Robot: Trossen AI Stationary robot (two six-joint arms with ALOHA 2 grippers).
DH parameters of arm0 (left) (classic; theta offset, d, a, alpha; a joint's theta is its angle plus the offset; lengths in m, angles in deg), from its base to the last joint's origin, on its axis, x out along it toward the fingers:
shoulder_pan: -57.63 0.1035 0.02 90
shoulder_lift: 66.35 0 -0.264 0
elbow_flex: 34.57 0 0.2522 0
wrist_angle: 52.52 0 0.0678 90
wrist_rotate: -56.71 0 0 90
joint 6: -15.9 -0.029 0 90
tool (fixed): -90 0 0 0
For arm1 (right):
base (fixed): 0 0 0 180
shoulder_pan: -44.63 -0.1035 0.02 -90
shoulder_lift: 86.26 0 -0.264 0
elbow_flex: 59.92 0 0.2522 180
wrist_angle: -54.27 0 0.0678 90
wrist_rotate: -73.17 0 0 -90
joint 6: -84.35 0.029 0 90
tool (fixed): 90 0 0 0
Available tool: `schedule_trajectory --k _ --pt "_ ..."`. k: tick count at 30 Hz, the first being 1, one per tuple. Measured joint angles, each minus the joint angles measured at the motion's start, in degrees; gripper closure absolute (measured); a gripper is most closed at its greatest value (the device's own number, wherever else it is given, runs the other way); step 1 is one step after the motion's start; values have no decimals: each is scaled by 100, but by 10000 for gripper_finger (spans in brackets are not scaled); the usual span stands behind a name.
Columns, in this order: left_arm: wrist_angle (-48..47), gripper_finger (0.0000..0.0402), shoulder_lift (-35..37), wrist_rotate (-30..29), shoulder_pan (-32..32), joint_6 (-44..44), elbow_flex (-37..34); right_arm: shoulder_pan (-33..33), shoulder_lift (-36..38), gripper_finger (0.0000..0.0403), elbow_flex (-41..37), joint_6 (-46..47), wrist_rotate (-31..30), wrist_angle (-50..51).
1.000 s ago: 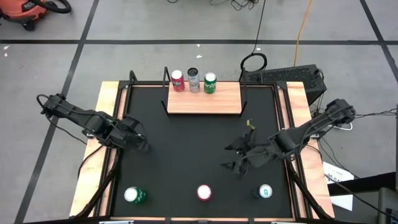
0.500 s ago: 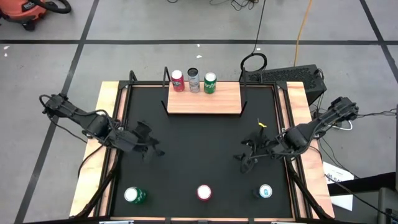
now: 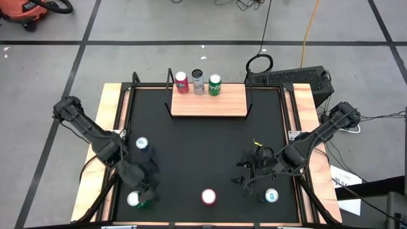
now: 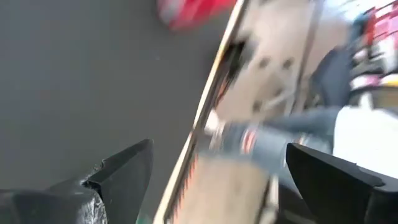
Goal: Place canned beverage on shelf
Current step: Put the bottom blue soda can on the shelf
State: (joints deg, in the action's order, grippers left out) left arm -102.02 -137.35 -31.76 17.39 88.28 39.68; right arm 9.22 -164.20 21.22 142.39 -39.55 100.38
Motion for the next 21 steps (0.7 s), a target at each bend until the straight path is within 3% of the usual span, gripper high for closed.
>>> schedule_trajectory --k 8,16,21 --pt "-1169 36 -59 846 -504 2379 0 -264 -74 46 0 129 -181 -37" --pt "-1127 36 -57 894 -795 2619 0 -295 -72 46 0 147 -446 -17" --pt "-1084 36 -57 742 -690 2602 0 -318 -72 46 0 211 -73 59"
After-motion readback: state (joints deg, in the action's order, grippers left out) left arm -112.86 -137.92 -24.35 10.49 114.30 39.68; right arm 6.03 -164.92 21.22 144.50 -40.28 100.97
